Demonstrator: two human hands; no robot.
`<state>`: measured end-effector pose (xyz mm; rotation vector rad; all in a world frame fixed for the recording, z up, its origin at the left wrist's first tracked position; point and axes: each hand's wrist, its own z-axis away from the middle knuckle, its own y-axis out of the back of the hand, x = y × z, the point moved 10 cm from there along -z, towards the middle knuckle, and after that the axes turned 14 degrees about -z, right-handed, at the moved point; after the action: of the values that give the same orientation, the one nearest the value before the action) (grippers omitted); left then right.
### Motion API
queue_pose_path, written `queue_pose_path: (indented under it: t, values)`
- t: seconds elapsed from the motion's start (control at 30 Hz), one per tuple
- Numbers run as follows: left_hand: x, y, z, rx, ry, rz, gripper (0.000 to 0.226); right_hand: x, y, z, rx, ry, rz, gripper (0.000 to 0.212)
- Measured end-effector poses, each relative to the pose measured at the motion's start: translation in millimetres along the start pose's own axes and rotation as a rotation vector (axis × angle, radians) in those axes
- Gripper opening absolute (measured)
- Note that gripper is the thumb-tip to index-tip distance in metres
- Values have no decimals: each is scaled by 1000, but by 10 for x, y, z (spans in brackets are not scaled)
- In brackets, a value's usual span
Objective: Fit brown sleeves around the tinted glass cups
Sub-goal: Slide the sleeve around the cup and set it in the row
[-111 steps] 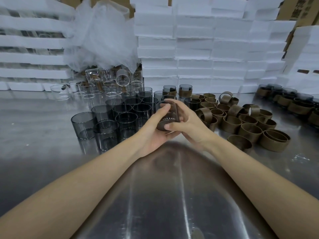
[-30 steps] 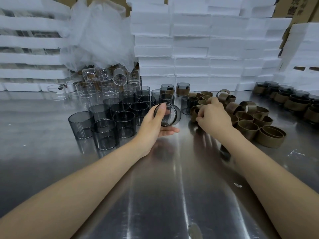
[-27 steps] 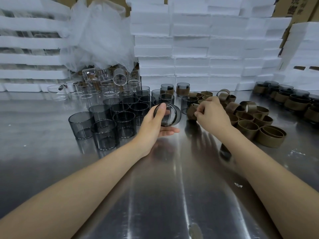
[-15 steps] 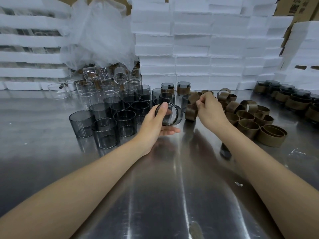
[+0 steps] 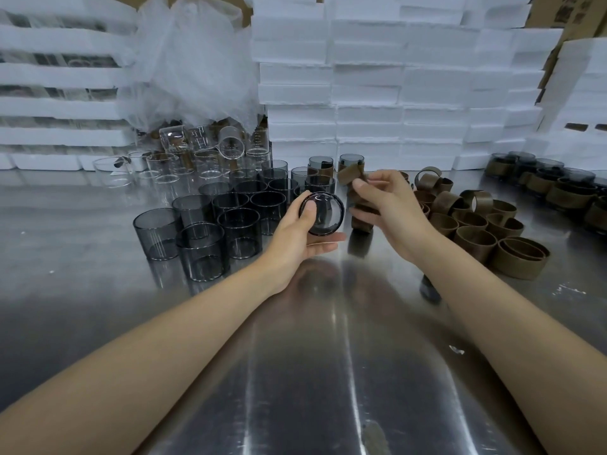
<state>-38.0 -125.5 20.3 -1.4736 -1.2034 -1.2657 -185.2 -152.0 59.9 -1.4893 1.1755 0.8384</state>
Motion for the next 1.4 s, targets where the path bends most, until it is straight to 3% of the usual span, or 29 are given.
queue_pose_path:
  t: [0.1,0.3,0.43,0.53,0.63,0.73,0.9,1.13,1.23,1.4]
  values:
    - [21,10,10,-13,-21,-13,41,-40,-108,43,-98,43,18,52]
    - [57,79,22,38,-58,13,36,-284,-253,167,-223,257,150,48]
    - [63,101,13,74,-81,-68,35,-410,-450,358,-336,495,559,50]
    - [46,117,2,100,-51,-84,30,-368,-518,391,-400,557,793,61]
    - [32,154,17,135,-9,0,33,-360,-559,426,-452,606,850,65]
    - [110,114,44,114,-79,-31,26,-398,-596,471,-471,664,870,63]
    - [186,139,48,163,-162,-113,23,-420,-619,490,-513,615,748,55]
    - [174,147,40,178,-161,-126,23,-323,-423,313,-301,346,418,33]
    - [167,141,37,180,-149,-133,29,-313,-354,278,-244,303,377,23]
    - [185,131,66,176,-127,-177,36,-260,-302,232,-232,267,383,26]
